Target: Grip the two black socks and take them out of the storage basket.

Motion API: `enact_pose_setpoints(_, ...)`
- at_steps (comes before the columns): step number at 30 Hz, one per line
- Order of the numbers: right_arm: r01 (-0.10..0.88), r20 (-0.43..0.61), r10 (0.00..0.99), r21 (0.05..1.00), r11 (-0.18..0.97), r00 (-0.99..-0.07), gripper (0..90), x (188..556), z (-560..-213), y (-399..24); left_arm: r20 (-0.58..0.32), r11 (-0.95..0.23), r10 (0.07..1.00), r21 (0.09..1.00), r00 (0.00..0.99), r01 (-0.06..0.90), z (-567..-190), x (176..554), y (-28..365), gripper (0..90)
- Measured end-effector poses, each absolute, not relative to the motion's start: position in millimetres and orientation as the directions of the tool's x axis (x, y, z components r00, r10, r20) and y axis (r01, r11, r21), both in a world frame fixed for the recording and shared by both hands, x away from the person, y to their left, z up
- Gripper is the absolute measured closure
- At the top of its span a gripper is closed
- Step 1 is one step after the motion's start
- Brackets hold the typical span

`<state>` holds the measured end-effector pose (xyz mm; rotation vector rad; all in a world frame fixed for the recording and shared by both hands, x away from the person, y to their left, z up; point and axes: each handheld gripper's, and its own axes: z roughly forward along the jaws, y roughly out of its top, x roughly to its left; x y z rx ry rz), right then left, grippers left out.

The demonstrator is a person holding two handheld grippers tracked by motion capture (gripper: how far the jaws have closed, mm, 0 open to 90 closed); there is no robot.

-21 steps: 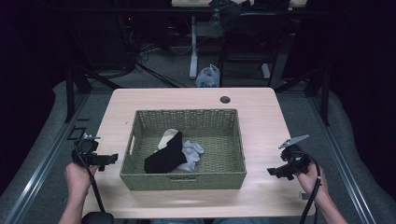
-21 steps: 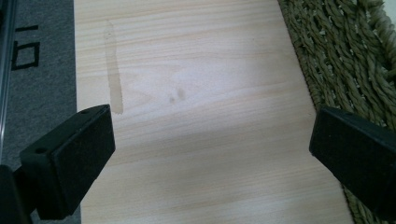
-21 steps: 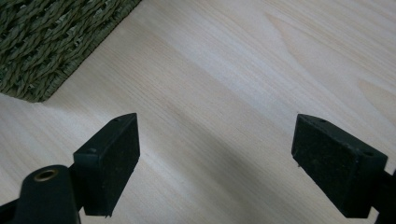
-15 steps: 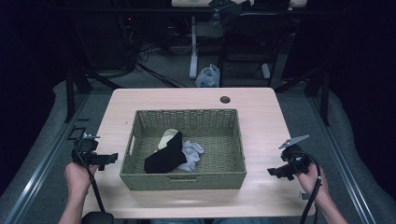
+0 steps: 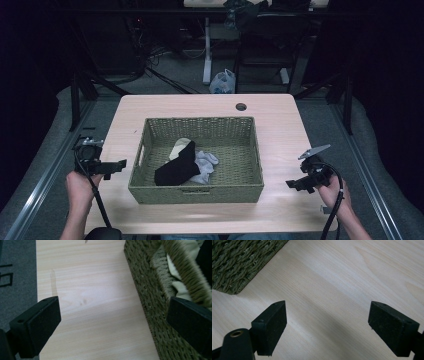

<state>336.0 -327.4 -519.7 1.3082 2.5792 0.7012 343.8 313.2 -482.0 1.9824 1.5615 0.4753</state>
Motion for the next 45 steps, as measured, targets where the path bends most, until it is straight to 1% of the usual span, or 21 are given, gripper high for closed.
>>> enact_pose_setpoints(4,0.714,0.064,0.793,0.483,0.506,-0.605,14.6,336.0,-519.8,-327.0,-0.063,-0.173,0.958,0.651,0.28,0.739,-464.7,340.8,307.4,0.0)
enact_pose_setpoints(12,0.719,0.071,0.797,0.486,0.497,-0.599,14.6,335.9,-520.0,-328.5,-0.068,-0.195,0.947,0.654,0.314,0.731,-444.4,343.1,296.0,0.0)
enact_pose_setpoints(16,0.72,0.073,0.797,0.484,0.497,-0.599,14.6,335.6,-519.9,-328.3,-0.065,-0.217,0.938,0.655,0.34,0.723,-434.1,344.8,286.4,0.0)
enact_pose_setpoints(20,0.719,0.078,0.795,0.485,0.497,-0.602,14.6,335.8,-519.8,-328.6,-0.042,-0.262,0.922,0.664,0.384,0.7,-418.7,352.0,266.3,0.0)
enact_pose_setpoints(29,0.726,0.076,0.801,0.48,0.493,-0.594,14.6,336.0,-520.0,-329.1,-0.037,-0.313,0.897,0.653,0.441,0.69,-410.7,366.3,242.9,0.0)
enact_pose_setpoints(31,0.726,0.071,0.801,0.475,0.497,-0.595,14.6,336.3,-520.3,-329.0,-0.038,-0.337,0.883,0.643,0.468,0.688,-407.9,373.1,230.4,0.0)
enact_pose_setpoints(32,0.726,0.071,0.801,0.475,0.497,-0.595,14.6,336.3,-520.3,-329.0,-0.038,-0.337,0.883,0.643,0.468,0.688,-407.9,373.1,230.4,0.0)
enact_pose_setpoints(33,0.727,0.086,0.796,0.474,0.496,-0.599,14.6,336.6,-520.6,-328.8,-0.042,-0.357,0.87,0.634,0.492,0.686,-405.9,379.5,219.1,0.0)
enact_pose_setpoints(36,0.727,0.076,0.8,0.475,0.496,-0.596,14.6,336.6,-521.0,-329.4,-0.043,-0.387,0.85,0.624,0.525,0.679,-404.5,386.8,204.5,0.0)
enact_pose_setpoints(37,0.726,0.074,0.8,0.475,0.497,-0.596,14.6,336.7,-521.0,-329.7,-0.043,-0.387,0.85,0.624,0.525,0.679,-404.5,386.8,204.5,0.0)
enact_pose_setpoints(39,0.73,0.086,0.801,0.478,0.489,-0.593,14.6,336.7,-521.1,-330.0,-0.056,-0.407,0.828,0.622,0.557,0.668,-406.1,392.8,191.4,0.0)
enact_pose_setpoints(45,0.728,0.07,0.809,0.488,0.482,-0.583,14.6,337.1,-522.0,-329.2,-0.068,-0.453,0.798,0.589,0.599,0.67,-413.8,401.0,171.7,0.1)
